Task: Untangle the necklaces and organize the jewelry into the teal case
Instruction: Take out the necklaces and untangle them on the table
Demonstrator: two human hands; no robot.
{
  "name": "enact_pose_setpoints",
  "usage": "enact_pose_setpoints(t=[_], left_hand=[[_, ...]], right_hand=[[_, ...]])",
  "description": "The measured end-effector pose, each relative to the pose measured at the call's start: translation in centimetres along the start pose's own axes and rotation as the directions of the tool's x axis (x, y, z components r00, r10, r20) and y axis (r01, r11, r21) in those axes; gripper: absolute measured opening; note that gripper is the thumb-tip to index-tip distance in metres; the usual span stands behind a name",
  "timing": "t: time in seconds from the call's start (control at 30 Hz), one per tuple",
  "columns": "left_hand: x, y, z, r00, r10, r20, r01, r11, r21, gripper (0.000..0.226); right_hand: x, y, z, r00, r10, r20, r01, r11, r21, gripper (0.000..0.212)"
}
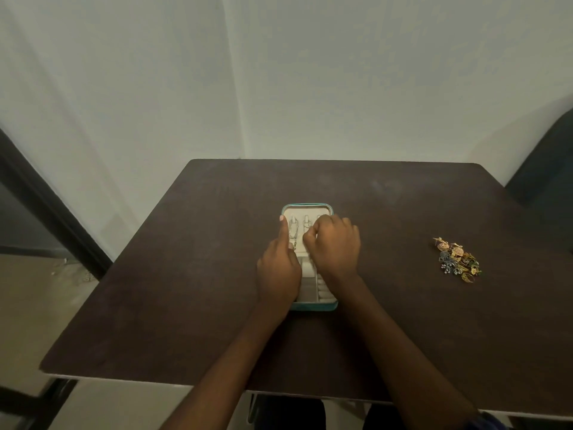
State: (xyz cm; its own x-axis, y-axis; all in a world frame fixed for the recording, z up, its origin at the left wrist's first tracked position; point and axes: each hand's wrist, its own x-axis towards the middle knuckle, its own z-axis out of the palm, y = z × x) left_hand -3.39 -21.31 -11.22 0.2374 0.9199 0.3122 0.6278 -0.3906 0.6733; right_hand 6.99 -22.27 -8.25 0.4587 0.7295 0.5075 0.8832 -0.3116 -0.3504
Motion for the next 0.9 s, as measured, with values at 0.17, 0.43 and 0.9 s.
enact_pose_setpoints(t=[0.17,0.43,0.9], left_hand=[[0.0,0.1,0.0,1.000,-0.008,-0.004,0.008,1.000,0.008,0.062],[-0.1,0.0,-0.1,1.000,-0.008,-0.006,0.008,1.000,0.016,0.060],[-0.1,0.5,-0.4,0.998,-0.057,0.021,0.057,0.998,0.024,0.060]], right_hand=[[2.1,0.5,-0.6,0.985,-0.153,-0.084,0.153,0.988,-0.002,0.014],[5.0,0.9,-1.8,0.964,-0.261,-0.047,0.265,0.951,0.156,0.015],[4.9,1.1,-8.6,0.972,-0.013,0.235,-0.182,0.594,0.784,0.017]])
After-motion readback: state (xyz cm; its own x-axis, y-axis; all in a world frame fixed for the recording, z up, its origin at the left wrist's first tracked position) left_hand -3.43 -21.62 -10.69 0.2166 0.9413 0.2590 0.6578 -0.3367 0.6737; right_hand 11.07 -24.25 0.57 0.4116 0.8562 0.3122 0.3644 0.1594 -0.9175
